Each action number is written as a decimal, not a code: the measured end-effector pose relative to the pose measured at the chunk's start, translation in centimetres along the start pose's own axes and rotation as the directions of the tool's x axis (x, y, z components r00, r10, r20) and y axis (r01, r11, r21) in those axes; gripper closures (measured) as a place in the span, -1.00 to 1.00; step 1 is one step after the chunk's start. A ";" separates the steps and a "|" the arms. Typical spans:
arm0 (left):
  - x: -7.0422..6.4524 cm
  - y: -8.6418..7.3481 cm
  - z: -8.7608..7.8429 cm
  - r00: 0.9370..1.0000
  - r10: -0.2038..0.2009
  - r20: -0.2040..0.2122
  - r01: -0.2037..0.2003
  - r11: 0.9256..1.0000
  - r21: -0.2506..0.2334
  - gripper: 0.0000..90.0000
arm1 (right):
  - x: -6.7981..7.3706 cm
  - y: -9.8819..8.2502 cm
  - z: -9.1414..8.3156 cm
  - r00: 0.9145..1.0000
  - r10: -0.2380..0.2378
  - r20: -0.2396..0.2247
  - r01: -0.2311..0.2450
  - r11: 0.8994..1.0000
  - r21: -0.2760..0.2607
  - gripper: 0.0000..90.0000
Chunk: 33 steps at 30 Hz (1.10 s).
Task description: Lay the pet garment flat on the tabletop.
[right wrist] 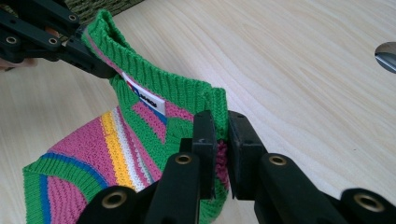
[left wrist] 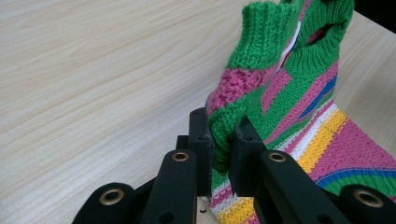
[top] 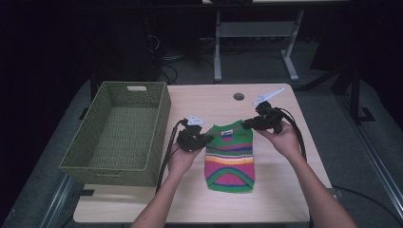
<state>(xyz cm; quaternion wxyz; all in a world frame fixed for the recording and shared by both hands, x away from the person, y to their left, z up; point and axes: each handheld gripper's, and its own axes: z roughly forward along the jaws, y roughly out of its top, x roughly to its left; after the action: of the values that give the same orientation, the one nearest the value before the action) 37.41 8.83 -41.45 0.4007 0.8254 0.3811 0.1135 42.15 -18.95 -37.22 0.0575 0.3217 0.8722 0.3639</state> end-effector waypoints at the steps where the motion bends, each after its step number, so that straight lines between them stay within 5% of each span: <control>1: 0.1 0.0 0.1 1.000 -0.001 -0.001 0.001 1.000 0.001 0.80 | 0.0 0.0 0.0 1.000 0.004 -0.004 -0.004 1.000 0.001 0.82; 4: 0.4 0.1 0.4 1.000 -0.011 -0.026 0.011 1.000 -0.014 0.73 | -0.3 0.1 0.3 1.000 0.012 0.012 -0.012 1.000 -0.007 0.79; 6: 0.4 0.2 0.8 0.994 -0.041 -0.106 0.036 0.998 -0.045 0.20 | -0.8 0.2 0.7 0.997 0.033 0.075 -0.031 0.999 -0.028 0.44; 8: 0.7 0.3 1.0 0.992 -0.072 -0.099 0.068 0.997 -0.049 -0.05 | -1.5 0.5 1.2 0.990 0.068 0.121 -0.066 0.998 -0.016 0.36; 16: 0.5 0.0 1.1 0.996 -0.057 -0.073 0.055 0.998 -0.033 -0.18 | -2.3 -0.5 1.4 0.991 0.077 0.109 -0.077 0.997 0.001 0.16; 20: 0.0 -0.5 1.5 1.000 -0.004 -0.001 0.004 0.998 0.064 0.07 | -1.8 -1.9 1.1 0.995 0.074 0.065 -0.074 0.997 0.007 0.25; 23: -0.2 -0.8 1.6 0.999 0.021 0.034 -0.024 0.997 0.075 0.30 | -1.3 -2.5 1.2 0.997 0.060 0.051 -0.061 0.998 0.028 0.33; 26: -1.1 -1.3 1.8 0.994 0.085 0.062 -0.091 0.989 0.115 0.50 | 0.1 -3.6 1.8 1.000 0.008 0.011 -0.009 0.996 0.087 0.62; 29: -1.6 -1.6 2.1 0.987 0.139 0.075 -0.149 0.976 0.159 0.71 | 1.1 -4.2 2.7 0.999 -0.036 -0.028 0.040 0.989 0.144 0.85; 33: -1.6 -1.9 2.2 0.984 0.144 0.106 -0.161 0.971 0.175 0.96 | 2.0 -4.5 3.8 0.997 -0.074 -0.038 0.080 0.972 0.223 0.99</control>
<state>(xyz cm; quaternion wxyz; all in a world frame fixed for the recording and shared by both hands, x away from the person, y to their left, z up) 36.37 7.13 -44.11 0.3306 0.8899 0.3065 0.0701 39.46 -17.85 -42.73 0.0219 0.2867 0.9203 0.2655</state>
